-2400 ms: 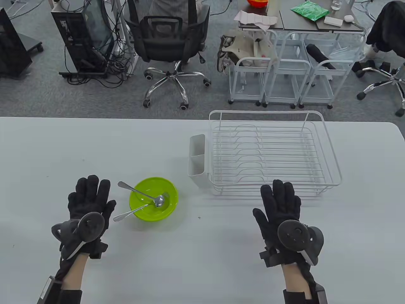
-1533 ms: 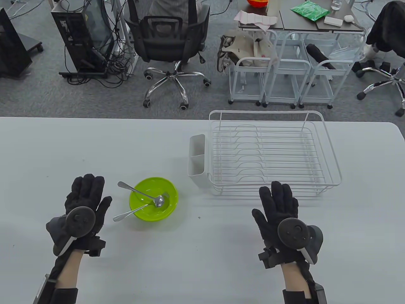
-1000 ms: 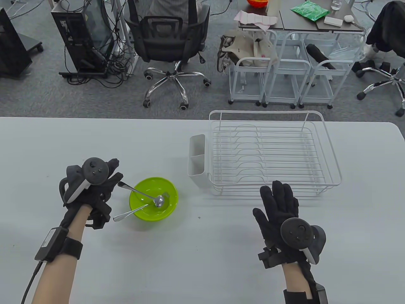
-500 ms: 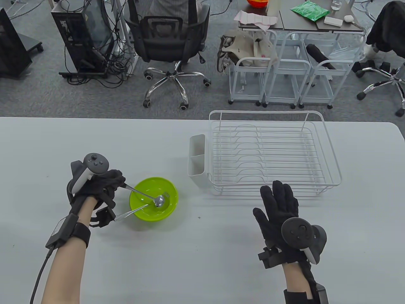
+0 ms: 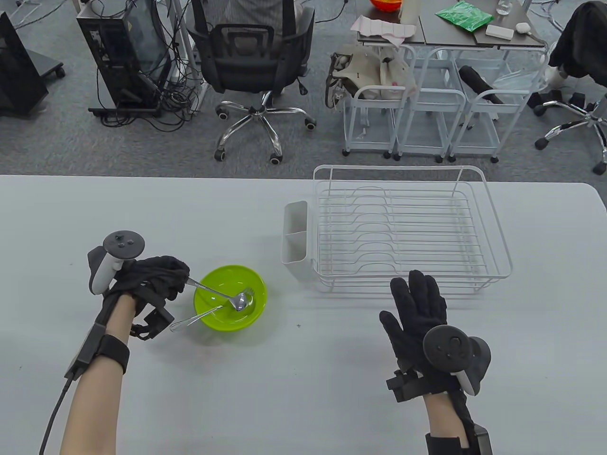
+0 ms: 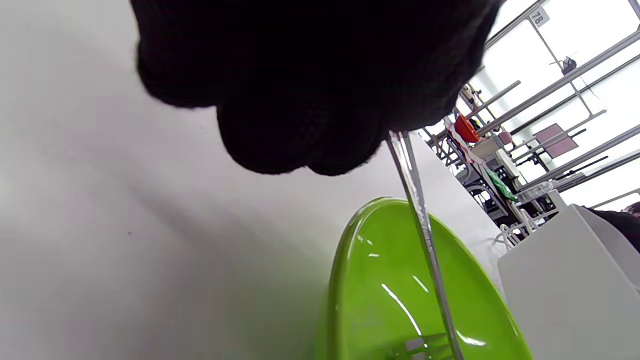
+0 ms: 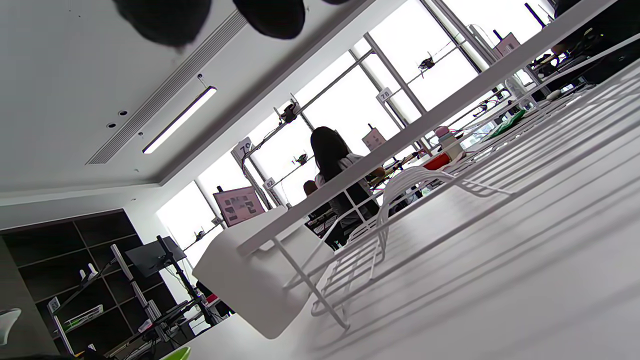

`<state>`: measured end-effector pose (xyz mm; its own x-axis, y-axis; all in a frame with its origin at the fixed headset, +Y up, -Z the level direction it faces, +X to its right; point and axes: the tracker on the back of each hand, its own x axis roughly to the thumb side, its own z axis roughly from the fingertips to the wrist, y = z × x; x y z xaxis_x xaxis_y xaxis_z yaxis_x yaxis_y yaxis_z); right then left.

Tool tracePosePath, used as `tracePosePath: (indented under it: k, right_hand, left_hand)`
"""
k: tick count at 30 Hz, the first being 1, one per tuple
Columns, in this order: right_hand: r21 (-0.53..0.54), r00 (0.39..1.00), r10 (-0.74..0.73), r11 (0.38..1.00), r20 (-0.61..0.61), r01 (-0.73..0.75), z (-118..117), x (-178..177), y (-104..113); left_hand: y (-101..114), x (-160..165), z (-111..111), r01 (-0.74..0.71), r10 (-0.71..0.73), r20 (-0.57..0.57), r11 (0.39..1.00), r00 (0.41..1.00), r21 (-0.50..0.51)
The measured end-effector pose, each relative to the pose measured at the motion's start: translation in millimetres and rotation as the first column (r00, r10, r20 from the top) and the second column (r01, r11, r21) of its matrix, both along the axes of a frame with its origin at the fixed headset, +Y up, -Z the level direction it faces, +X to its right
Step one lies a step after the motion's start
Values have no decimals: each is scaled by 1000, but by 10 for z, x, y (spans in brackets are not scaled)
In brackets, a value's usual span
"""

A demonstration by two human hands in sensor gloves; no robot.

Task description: Insert the steel spoon and steel fork into the cutlery bin

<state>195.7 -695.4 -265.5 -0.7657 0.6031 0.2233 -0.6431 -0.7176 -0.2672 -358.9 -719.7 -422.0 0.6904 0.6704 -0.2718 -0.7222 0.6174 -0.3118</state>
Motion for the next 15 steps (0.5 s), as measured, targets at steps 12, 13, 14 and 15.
tracePosePath:
  k: [12, 13, 14, 15]
  right_hand:
    - [6, 999, -31, 999, -6, 31, 5, 10, 0]
    - [6, 999, -32, 999, -7, 32, 5, 9, 0]
    - [7, 999, -34, 999, -7, 34, 5, 10, 0]
    - [7, 999, -35, 999, -7, 35, 5, 11, 0]
  left_hand:
    - [838, 63, 188, -181, 197, -4, 911, 980, 370]
    - [941, 119, 218, -189, 216, -6, 870, 976, 455]
    - [1028, 187, 239, -185, 228, -17, 825, 973, 534]
    - [1084, 240, 249, -187, 238, -18, 802, 971, 567]
